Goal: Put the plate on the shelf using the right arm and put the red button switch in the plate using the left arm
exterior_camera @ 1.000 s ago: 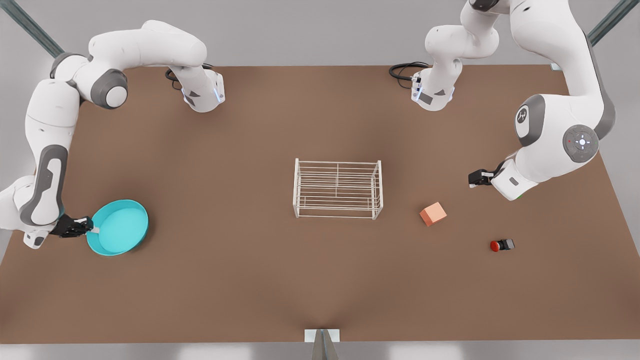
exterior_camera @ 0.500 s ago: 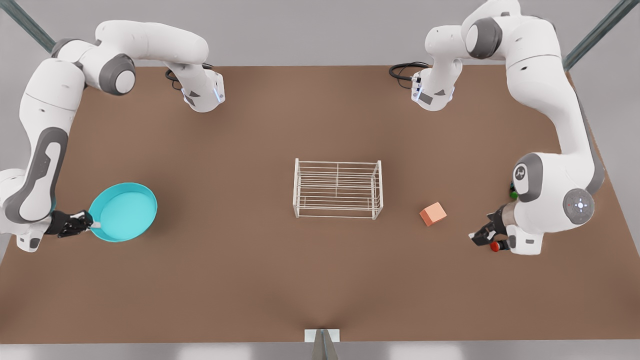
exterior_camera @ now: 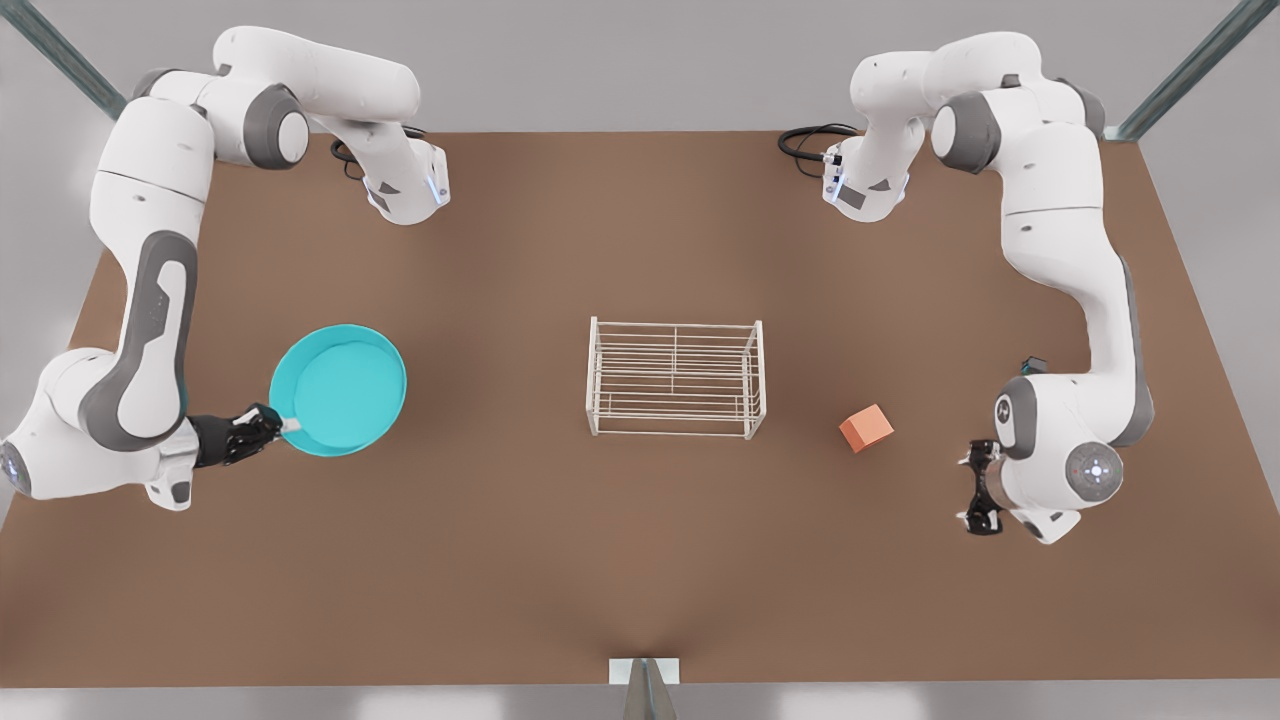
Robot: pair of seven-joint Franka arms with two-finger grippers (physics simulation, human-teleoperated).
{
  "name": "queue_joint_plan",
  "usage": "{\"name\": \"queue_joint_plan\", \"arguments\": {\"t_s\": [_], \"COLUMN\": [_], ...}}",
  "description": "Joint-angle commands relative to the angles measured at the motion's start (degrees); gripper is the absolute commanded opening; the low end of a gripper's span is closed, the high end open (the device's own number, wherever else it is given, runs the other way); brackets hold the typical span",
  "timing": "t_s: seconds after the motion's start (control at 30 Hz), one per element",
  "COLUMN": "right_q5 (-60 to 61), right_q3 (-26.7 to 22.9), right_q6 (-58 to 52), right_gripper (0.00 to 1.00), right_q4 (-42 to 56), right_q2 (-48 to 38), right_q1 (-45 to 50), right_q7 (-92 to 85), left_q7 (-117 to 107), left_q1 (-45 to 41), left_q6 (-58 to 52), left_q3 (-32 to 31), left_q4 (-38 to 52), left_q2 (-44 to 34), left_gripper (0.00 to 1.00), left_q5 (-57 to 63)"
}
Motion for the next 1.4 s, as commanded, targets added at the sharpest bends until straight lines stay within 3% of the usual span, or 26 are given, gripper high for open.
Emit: {"name": "queue_joint_plan", "arguments": {"t_s": [0.0,0.27,0.53,0.83,1.2,1.23,1.27,1.3,1.33,1.37], "right_q5": [2.43,6.74,15.88,22.30,31.08,31.09,32.23,32.14,32.05,31.79], "right_q3": [-0.01,0.78,0.95,0.95,1.13,1.13,1.13,1.13,0.87,0.34], "right_q6": [-5.23,-5.15,-4.18,8.30,23.07,23.07,23.77,23.86,23.86,22.98], "right_gripper": [0.28,0.33,0.32,0.32,0.33,0.33,0.35,0.57,0.95,1.00], "right_q4": [0.12,0.12,0.03,-0.41,-0.23,-0.23,-0.23,-0.23,-0.23,-0.06], "right_q2": [-0.27,-1.06,-1.85,0.87,6.50,6.59,6.59,6.68,6.59,5.45], "right_q1": [2.09,14.75,23.54,33.82,40.06,40.15,40.24,40.24,40.06,39.10], "right_q7": [12.78,17.88,27.28,34.49,37.22,37.30,37.22,37.22,37.22,36.52], "left_q7": [-18.49,-10.75,-10.75,-9.78,-9.70,-9.78,-9.78,-9.78,-9.70,-9.70], "left_q1": [1.77,5.55,7.49,9.07,9.86,9.86,9.86,9.86,9.86,9.86], "left_q6": [5.54,7.82,12.22,18.28,19.78,19.78,19.78,19.78,19.78,19.69], "left_q3": [-0.03,0.06,0.06,-0.03,-0.03,-0.03,-0.03,-0.03,-0.03,0.06], "left_q4": [-0.01,-0.09,-6.51,-6.42,-6.86,-6.86,-6.86,-6.86,-6.86,-6.86], "left_q2": [0.63,2.82,2.74,5.72,6.69,6.69,6.69,6.69,6.69,6.78], "left_gripper": [1.00,1.00,1.00,1.00,1.00,0.75,0.57,0.53,0.49,0.47], "left_q5": [1.53,2.41,7.86,9.27,9.36,9.36,9.36,9.36,9.36,9.36]}}
